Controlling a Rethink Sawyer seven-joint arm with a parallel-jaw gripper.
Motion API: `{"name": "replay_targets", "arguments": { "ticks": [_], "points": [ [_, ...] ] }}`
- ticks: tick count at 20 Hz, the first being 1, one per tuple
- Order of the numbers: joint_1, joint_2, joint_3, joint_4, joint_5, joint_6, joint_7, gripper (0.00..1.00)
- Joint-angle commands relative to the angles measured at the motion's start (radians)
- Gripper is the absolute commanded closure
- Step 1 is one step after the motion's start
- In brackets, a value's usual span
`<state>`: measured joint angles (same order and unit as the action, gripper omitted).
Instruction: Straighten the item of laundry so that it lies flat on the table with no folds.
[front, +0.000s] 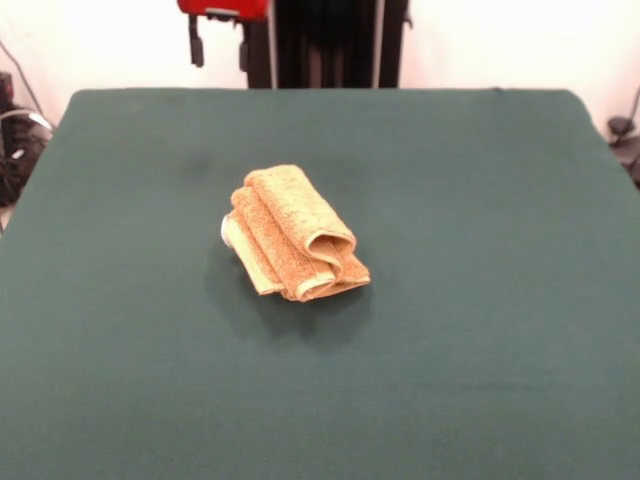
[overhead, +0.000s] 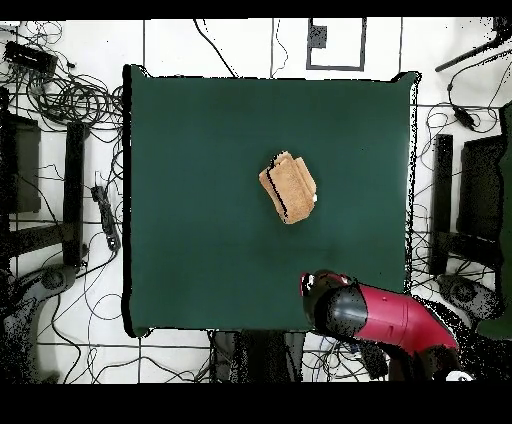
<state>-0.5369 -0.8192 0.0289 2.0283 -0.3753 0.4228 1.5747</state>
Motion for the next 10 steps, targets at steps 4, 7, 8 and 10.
{"name": "replay_targets", "arguments": {
  "ticks": [4, 7, 8, 10],
  "points": [
    [-0.003, -0.041, 0.243, -0.037, 0.031, 0.234, -0.138, 0.0],
    [0.012, -0.03, 0.263, -0.081, 0.025, 0.285, -0.133, 0.0],
    [0.015, -0.02, 0.272, -0.097, 0.024, 0.298, -0.132, 0.0],
    [0.022, 0.0, 0.292, -0.129, 0.017, 0.319, -0.131, 0.0]
  ]
}}
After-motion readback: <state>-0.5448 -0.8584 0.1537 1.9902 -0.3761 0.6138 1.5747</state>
